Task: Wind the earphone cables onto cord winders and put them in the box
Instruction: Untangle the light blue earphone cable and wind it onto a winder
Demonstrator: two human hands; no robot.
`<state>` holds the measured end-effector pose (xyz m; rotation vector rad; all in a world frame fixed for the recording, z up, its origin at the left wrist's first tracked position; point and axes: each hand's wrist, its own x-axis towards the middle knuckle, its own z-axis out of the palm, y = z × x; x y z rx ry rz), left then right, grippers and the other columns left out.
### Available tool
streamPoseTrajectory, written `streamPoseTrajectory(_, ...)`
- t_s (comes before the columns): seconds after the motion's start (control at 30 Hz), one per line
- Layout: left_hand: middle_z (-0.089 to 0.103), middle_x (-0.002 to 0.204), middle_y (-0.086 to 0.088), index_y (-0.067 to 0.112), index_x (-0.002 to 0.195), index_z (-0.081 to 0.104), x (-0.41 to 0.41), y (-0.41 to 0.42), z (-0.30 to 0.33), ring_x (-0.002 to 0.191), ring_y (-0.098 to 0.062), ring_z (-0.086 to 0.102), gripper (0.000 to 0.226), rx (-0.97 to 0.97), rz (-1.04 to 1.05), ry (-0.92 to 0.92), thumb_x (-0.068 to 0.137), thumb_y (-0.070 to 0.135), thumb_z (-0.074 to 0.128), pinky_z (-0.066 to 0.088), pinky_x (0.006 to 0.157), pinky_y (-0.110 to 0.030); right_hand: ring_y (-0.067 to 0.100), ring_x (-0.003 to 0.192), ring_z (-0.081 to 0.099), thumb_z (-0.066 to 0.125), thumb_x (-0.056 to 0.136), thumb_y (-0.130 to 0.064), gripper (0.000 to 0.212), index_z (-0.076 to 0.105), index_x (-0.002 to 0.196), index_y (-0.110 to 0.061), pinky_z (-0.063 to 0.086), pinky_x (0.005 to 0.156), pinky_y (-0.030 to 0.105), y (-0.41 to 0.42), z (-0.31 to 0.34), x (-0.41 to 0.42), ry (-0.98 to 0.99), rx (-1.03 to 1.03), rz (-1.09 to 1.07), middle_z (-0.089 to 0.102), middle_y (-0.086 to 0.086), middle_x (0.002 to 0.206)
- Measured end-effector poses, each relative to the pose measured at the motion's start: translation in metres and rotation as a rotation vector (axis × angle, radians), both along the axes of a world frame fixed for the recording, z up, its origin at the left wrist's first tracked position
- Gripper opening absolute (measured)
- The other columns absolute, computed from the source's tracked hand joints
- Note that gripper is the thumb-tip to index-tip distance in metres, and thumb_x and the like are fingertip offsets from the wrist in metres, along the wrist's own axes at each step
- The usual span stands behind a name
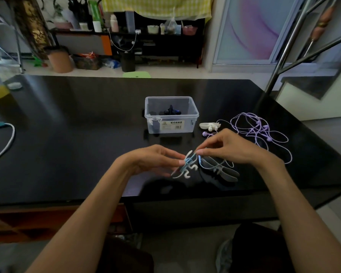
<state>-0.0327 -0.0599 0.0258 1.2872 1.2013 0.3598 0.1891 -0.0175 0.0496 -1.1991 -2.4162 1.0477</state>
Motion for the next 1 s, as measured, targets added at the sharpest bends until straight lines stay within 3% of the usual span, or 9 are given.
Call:
streamPoseTrajectory(0.13, 0.072, 0.096, 0.003, 0.024, 0.119, 0.062, -0.001, -0.001, 0.000, 0.088, -0.006, 0.067, 0.028, -0.050, -0.100, 0.008, 0.093, 0.020, 0.055, 0.054, 0.080, -0.019, 0.041, 0.096, 0.060, 0.061, 0.071, -0.060, 0.035, 0.072, 0.095, -0.037, 0.048, 0.085, 0.053, 0.005, -0.006, 0.005, -0.058, -0.150, 0.104, 0.067, 0.020, 0.102)
streamPoseTrajectory(0.2, 0.071, 0.099, 0.003, 0.025, 0.121, 0.060, -0.001, -0.003, 0.002, 0.089, -0.005, 0.066, 0.029, -0.066, -0.160, -0.012, 0.094, 0.019, 0.053, 0.053, 0.080, -0.019, 0.033, 0.080, 0.056, 0.060, 0.075, -0.057, 0.033, 0.072, 0.097, -0.036, 0.047, 0.072, 0.041, 0.003, -0.007, 0.006, -0.103, -0.197, 0.155, 0.063, 0.026, 0.098)
streamPoseTrajectory(0.3, 0.068, 0.113, -0.003, 0.024, 0.123, 0.059, -0.002, -0.006, 0.004, 0.101, -0.011, 0.065, 0.031, -0.010, -0.153, -0.134, 0.093, 0.018, 0.051, 0.052, 0.086, -0.021, 0.016, 0.060, 0.040, 0.060, 0.077, -0.049, 0.031, 0.074, 0.095, -0.027, 0.032, 0.055, 0.023, 0.002, -0.006, 0.007, -0.015, -0.208, 0.095, 0.052, 0.013, 0.071)
streamPoseTrajectory(0.4, 0.064, 0.120, -0.012, 0.018, 0.120, 0.062, 0.000, -0.004, 0.003, 0.116, -0.024, 0.059, 0.032, 0.073, 0.022, -0.338, 0.090, 0.022, 0.053, 0.052, 0.087, -0.021, 0.005, 0.050, 0.032, 0.053, 0.087, -0.041, 0.030, 0.069, 0.091, -0.016, 0.025, 0.048, 0.018, 0.001, -0.010, -0.001, 0.167, -0.270, -0.055, 0.043, -0.004, 0.057)
streamPoseTrajectory(0.47, 0.066, 0.117, -0.013, 0.015, 0.114, 0.064, 0.001, 0.000, 0.001, 0.110, -0.022, 0.062, 0.027, 0.073, 0.185, -0.437, 0.089, 0.022, 0.054, 0.053, 0.083, -0.019, 0.000, 0.047, 0.035, 0.046, 0.097, -0.030, 0.025, 0.063, 0.086, -0.014, 0.028, 0.046, 0.014, 0.001, -0.017, -0.014, 0.231, -0.232, -0.156, 0.044, -0.014, 0.050)
streamPoseTrajectory(0.6, 0.071, 0.106, -0.009, 0.004, 0.119, 0.061, 0.004, 0.009, -0.009, 0.093, -0.012, 0.070, 0.028, 0.099, 0.440, -0.464, 0.095, 0.015, 0.051, 0.054, 0.084, -0.019, 0.010, 0.067, 0.051, 0.043, 0.099, -0.026, 0.027, 0.065, 0.094, -0.011, 0.043, 0.071, 0.033, 0.007, -0.036, -0.035, 0.062, 0.099, -0.226, 0.052, -0.009, 0.065)
streamPoseTrajectory(0.77, 0.067, 0.116, -0.007, 0.009, 0.124, 0.059, 0.013, 0.011, -0.013, 0.111, -0.014, 0.062, 0.031, 0.155, 0.533, -0.478, 0.098, 0.020, 0.046, 0.041, 0.106, -0.033, 0.035, 0.099, 0.059, 0.036, 0.100, -0.032, 0.031, 0.056, 0.123, -0.031, 0.048, 0.085, 0.045, 0.000, -0.040, -0.049, -0.130, 0.265, -0.194, 0.067, 0.011, 0.106)
streamPoseTrajectory(0.93, 0.067, 0.115, -0.002, 0.010, 0.118, 0.062, 0.018, 0.012, -0.018, 0.098, 0.000, 0.061, 0.030, 0.171, 0.644, -0.439, 0.099, 0.025, 0.043, 0.036, 0.099, -0.023, 0.039, 0.104, 0.056, 0.029, 0.102, -0.033, 0.032, 0.053, 0.121, -0.024, 0.042, 0.078, 0.039, -0.008, -0.033, -0.055, -0.327, 0.346, -0.177, 0.062, 0.015, 0.114)
streamPoseTrajectory(1.0, 0.068, 0.109, 0.001, 0.011, 0.115, 0.062, 0.017, 0.015, -0.021, 0.094, 0.001, 0.060, 0.029, 0.139, 0.705, -0.467, 0.099, 0.025, 0.042, 0.029, 0.102, -0.028, 0.040, 0.104, 0.056, 0.030, 0.102, -0.031, 0.030, 0.054, 0.113, -0.019, 0.039, 0.075, 0.039, -0.013, -0.032, -0.057, -0.355, 0.367, -0.147, 0.061, 0.017, 0.113)
